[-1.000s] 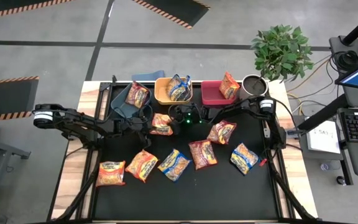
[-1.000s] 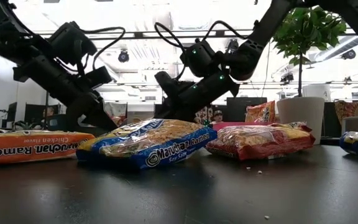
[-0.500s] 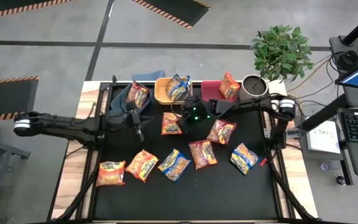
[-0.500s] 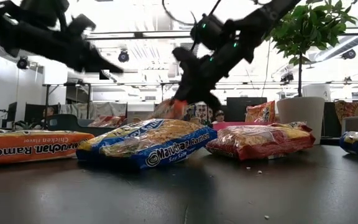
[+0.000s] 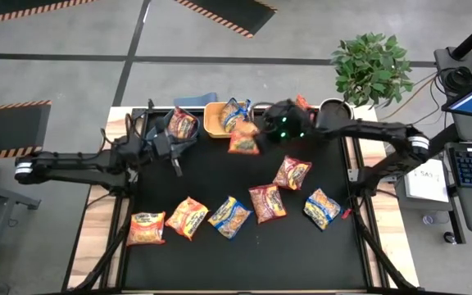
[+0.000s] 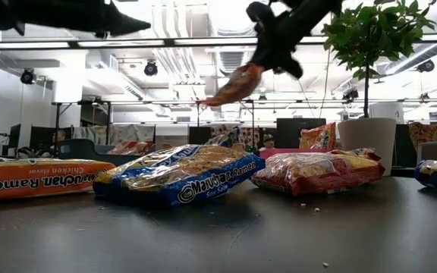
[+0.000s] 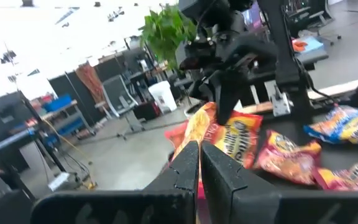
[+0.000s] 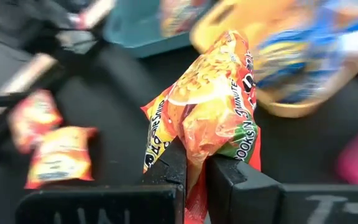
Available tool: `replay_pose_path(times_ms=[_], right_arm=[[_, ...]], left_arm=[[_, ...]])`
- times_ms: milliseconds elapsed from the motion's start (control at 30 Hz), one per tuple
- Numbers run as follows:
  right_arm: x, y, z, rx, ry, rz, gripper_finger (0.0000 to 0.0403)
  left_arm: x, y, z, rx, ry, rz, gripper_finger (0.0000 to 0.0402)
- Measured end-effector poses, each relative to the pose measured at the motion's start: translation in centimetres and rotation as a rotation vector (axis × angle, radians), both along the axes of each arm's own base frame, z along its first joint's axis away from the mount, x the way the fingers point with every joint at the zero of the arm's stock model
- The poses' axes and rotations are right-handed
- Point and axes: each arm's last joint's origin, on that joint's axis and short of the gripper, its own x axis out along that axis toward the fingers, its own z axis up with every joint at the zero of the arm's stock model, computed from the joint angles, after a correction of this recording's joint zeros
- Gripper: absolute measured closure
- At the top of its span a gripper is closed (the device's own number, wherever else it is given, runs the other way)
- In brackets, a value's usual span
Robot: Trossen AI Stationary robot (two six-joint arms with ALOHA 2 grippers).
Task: Sort Maruchan noodles
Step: Put the orange noodle pack into the red bin
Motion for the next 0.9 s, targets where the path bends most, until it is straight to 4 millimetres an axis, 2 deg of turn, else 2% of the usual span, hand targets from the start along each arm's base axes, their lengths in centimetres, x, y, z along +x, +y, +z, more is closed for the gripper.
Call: replay_pose_path(times_ms=[133, 233, 400, 533, 667, 900], right_arm=[[-1.8, -1.6, 2.6, -0.077, 0.171, -0.12, 0.0385], [-2.7, -3.5, 3.8, -0.102, 0.307, -0.175, 0.0385], [-3.8, -6.9, 4.5, -0.057, 0.502, -0.201, 0.0385], [-4.0, -10.0, 3.7, -0.011, 0.655, -0.192, 0.0385], [-3.3, -12.8, 2.2, 0.014, 0.764, -0.174, 0.0385], [-1.1, -15.8, -0.9, 0.02, 0.939, -0.145, 0.0385]], left_arm=[[0.2, 0.0, 1.4, 0.044, -0.016, 0.004, 0.0402], [0.4, 0.1, 2.1, 0.068, -0.018, 0.012, 0.0402], [0.7, 0.1, 2.8, 0.091, -0.025, 0.019, 0.0402], [0.8, 0.2, 2.7, 0.113, -0.007, 0.023, 0.0402], [0.8, 0.2, 2.7, 0.135, 0.001, 0.026, 0.0402], [0.7, 0.3, 2.7, 0.146, 0.01, 0.062, 0.0402]])
